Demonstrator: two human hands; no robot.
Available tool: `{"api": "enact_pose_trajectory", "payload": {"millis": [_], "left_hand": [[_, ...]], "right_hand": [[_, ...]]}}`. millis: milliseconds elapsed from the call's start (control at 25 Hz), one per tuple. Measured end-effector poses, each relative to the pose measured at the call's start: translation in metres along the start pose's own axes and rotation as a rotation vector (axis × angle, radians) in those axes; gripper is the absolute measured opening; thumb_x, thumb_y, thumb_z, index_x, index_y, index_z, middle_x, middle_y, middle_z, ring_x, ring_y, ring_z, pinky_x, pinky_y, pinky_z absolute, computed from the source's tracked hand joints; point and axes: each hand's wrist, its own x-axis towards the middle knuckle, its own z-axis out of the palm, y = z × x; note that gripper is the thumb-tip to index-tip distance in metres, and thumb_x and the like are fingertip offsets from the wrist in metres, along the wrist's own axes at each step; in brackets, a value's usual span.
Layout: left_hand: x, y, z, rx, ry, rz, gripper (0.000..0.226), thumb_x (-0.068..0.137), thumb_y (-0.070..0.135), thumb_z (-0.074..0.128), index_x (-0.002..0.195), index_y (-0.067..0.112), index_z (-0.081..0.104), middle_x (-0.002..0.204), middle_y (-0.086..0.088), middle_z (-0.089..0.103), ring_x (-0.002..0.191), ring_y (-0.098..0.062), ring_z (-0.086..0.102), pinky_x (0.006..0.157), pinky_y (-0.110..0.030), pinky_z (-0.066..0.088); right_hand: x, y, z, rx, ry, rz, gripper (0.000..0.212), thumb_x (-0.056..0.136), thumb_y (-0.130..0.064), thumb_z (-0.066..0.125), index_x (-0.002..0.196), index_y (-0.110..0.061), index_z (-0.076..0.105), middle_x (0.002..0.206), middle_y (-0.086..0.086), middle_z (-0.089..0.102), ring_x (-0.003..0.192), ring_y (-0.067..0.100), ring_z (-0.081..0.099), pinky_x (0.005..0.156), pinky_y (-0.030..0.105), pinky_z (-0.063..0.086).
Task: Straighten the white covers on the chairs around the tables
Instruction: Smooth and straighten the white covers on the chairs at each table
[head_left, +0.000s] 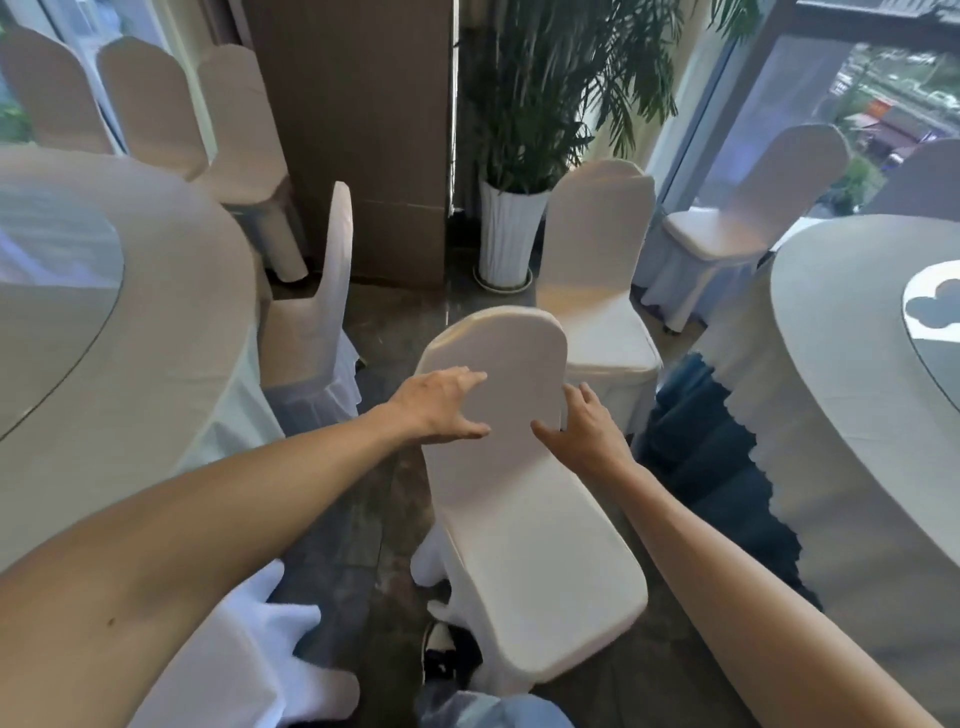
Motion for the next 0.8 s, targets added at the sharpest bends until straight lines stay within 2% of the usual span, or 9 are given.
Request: {"api": "enact_pose_trajectory", "payload": {"millis": [120,280,480,600,680,800], "left_hand": [[0.058,-0.041,-0.011,-0.016,-0.109,0.018,0.082,0.08,0.06,0.067,0.149,0.026,0.038,0.154,-0.002,0.04,0.136,-0.023,0.043,0.109,-0.041,0.039],[0.132,-0.085,-0.02,0.116,-0.198,0.117,0.067,0.075,0.051,0.074,0.134,0.027,0.055,0.136,0.002,0.054,0.123,-0.02,0.052,0.1,-0.041,0.045],[0.227,-0.114,-0.013,0.287,-0.251,0.393,0.086,0.076,0.027,0.077,0.15,0.027,0.034,0.147,-0.005,0.041,0.13,-0.024,0.042,0.104,-0.041,0.042],[0.292,-0.122,0.007,0.403,-0.268,0.595,0.093,0.082,0.022,0.072,0.156,0.029,0.017,0.163,-0.009,0.015,0.146,-0.029,0.023,0.112,-0.043,0.033],[0.34,-0.124,0.023,0.489,-0.282,0.753,0.099,0.081,0.016,0.07,0.157,0.031,0.007,0.165,-0.007,-0.002,0.15,-0.029,0.009,0.116,-0.047,0.025],[0.394,-0.122,0.037,0.588,-0.368,1.011,0.098,0.081,0.015,0.071,0.156,0.032,0.011,0.165,-0.005,-0.008,0.151,-0.027,-0.004,0.119,-0.055,0.014]], "right_hand": [[0.074,-0.013,0.009,0.121,-0.024,0.118,0.072,0.084,-0.056,0.06,0.139,-0.014,0.041,0.137,0.006,0.047,0.123,0.027,0.05,0.098,0.046,0.047],[0.143,-0.022,0.022,0.332,-0.071,0.26,0.063,0.083,-0.049,0.065,0.129,-0.01,0.048,0.128,0.009,0.055,0.11,0.026,0.056,0.088,0.039,0.05],[0.199,-0.021,0.047,0.547,-0.107,0.45,0.065,0.074,-0.055,0.066,0.124,-0.016,0.051,0.119,0.002,0.061,0.105,0.022,0.059,0.089,0.041,0.052],[0.226,-0.015,0.062,0.64,-0.077,0.568,0.064,0.075,-0.052,0.068,0.124,-0.015,0.05,0.115,-0.003,0.059,0.101,0.017,0.057,0.088,0.038,0.051],[0.241,-0.013,0.073,0.67,-0.037,0.671,0.062,0.08,-0.047,0.068,0.128,-0.013,0.048,0.107,-0.004,0.052,0.098,0.016,0.052,0.087,0.036,0.049],[0.256,-0.023,0.086,0.812,0.026,0.854,0.055,0.084,-0.045,0.069,0.127,-0.014,0.05,0.096,-0.006,0.05,0.091,0.014,0.053,0.087,0.036,0.052]]}}
